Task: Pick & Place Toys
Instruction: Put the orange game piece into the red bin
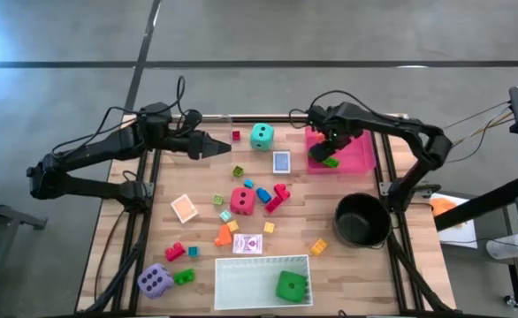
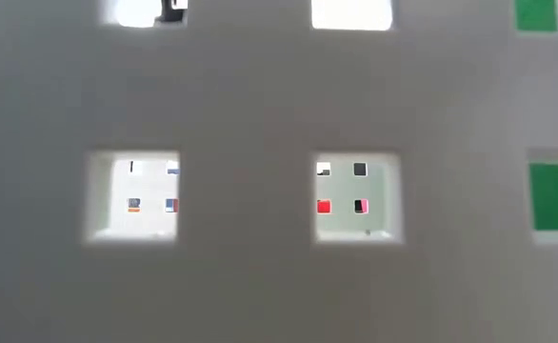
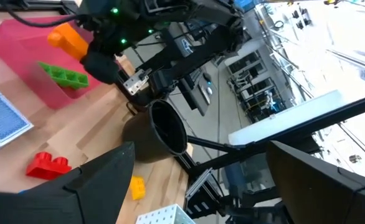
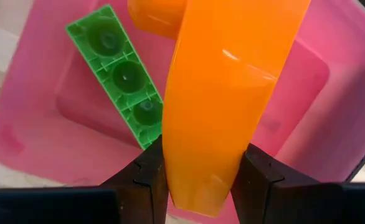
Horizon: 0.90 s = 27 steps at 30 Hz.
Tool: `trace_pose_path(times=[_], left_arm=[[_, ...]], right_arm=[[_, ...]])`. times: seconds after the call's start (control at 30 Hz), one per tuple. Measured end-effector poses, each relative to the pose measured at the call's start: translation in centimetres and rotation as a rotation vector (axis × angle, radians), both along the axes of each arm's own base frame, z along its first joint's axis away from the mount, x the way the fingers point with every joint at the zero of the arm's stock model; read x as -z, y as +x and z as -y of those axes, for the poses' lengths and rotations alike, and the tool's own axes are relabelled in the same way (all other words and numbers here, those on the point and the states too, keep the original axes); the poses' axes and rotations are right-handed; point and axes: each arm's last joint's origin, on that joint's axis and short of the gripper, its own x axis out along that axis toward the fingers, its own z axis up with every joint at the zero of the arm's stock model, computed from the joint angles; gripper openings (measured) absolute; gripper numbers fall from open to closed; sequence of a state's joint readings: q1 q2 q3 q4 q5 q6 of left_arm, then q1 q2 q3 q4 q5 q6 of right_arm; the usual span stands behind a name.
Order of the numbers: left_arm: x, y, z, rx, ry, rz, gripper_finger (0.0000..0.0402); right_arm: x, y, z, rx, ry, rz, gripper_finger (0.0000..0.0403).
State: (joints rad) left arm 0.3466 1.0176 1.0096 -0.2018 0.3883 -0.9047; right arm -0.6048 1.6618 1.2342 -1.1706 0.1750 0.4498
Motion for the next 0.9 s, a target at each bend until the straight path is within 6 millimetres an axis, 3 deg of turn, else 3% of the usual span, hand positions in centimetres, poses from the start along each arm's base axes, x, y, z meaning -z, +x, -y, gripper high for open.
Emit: trace_pose_path(times=[0.23, 0.5, 0.9], left_arm=[[0.4, -0.1, 0.0, -0.003, -0.014, -0.039, 0.0363], [0.6, -0.1, 0.1, -0.005, -0.028, -0.059, 0.0363], [0.6, -0.1, 0.0, -0.023, -0.025, -0.060, 0.0363]], right_arm=[[1.2, 1.1, 1.0, -0.087, 0.039, -0.052, 0.0119], [2.6, 0.1, 2.3, -0.100, 0.122, -0.138, 0.0118], [3.4, -0.6, 2.3, -0.201, 0.213, -0.145, 0.0118]])
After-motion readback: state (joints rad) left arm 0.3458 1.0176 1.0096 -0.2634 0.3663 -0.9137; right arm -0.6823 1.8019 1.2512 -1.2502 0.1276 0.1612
